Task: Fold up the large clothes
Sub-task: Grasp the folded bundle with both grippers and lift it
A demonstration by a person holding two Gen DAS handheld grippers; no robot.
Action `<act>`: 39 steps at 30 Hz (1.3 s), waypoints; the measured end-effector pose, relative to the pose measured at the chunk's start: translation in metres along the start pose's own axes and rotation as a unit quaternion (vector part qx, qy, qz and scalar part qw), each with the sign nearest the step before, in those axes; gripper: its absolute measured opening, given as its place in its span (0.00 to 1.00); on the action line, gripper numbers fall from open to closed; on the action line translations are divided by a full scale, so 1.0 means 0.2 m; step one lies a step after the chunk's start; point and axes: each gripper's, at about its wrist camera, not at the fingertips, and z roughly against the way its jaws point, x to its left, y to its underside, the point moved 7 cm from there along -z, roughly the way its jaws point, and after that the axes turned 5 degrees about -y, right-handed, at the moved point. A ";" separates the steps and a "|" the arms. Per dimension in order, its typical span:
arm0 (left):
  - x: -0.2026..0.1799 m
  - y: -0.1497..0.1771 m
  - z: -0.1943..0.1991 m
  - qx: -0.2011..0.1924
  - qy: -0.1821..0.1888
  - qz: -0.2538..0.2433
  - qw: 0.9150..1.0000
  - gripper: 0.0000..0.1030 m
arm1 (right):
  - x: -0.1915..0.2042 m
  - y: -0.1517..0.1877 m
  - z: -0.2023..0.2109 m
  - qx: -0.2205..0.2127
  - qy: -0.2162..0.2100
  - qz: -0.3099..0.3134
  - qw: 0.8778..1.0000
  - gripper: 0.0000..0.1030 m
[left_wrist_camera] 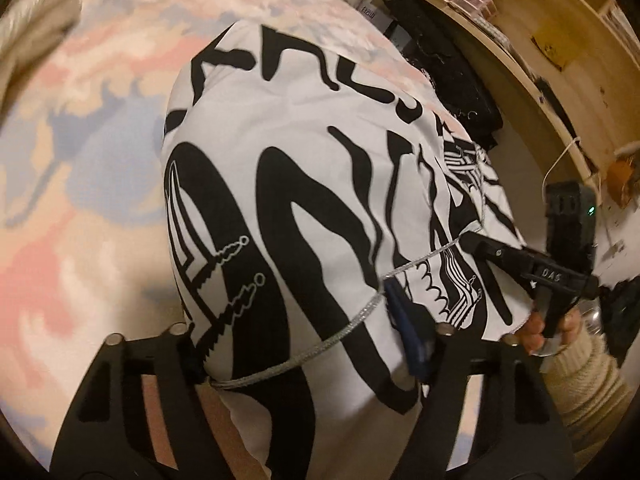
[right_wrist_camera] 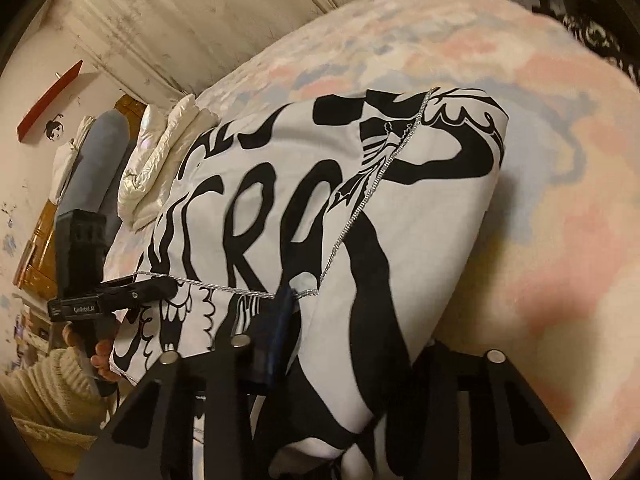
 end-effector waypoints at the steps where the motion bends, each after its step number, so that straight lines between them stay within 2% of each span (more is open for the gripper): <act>1: -0.02 0.00 0.03 -0.005 -0.008 -0.010 1.000 0.58 | 0.03 0.00 0.02 -0.004 0.006 0.005 1.000 0.33; 7: -0.01 0.00 0.21 -0.011 -0.028 -0.015 0.999 0.54 | 0.24 0.00 0.08 -0.010 0.019 0.016 1.000 0.28; 11: 0.01 0.02 0.38 -0.016 -0.037 -0.008 0.999 0.54 | 0.50 0.00 0.06 -0.010 0.012 0.021 1.000 0.28; 16: 0.24 0.06 0.78 -0.042 -0.057 0.002 0.997 0.54 | 0.94 -0.02 0.01 -0.018 -0.011 0.041 0.999 0.27; 20: 0.46 -0.01 1.12 -0.069 -0.083 0.012 0.994 0.54 | 1.32 -0.13 -0.06 -0.025 -0.039 0.065 0.997 0.27; 26: 0.84 -0.31 1.63 -0.123 -0.137 0.028 0.982 0.54 | 1.97 -0.50 -0.27 -0.052 -0.090 0.092 0.990 0.27; 31: 1.19 -0.70 1.94 -0.159 -0.166 0.014 0.973 0.54 | 2.41 -0.90 -0.46 -0.089 -0.116 0.108 0.983 0.27; 35: 1.47 -1.02 2.03 -0.167 -0.184 -0.003 0.969 0.54 | 2.62 -1.19 -0.71 -0.102 -0.130 0.100 0.981 0.28; 39: 1.80 -1.28 1.92 -0.153 -0.192 -0.005 0.969 0.55 | 2.69 -1.40 -1.05 -0.096 -0.131 0.076 0.984 0.28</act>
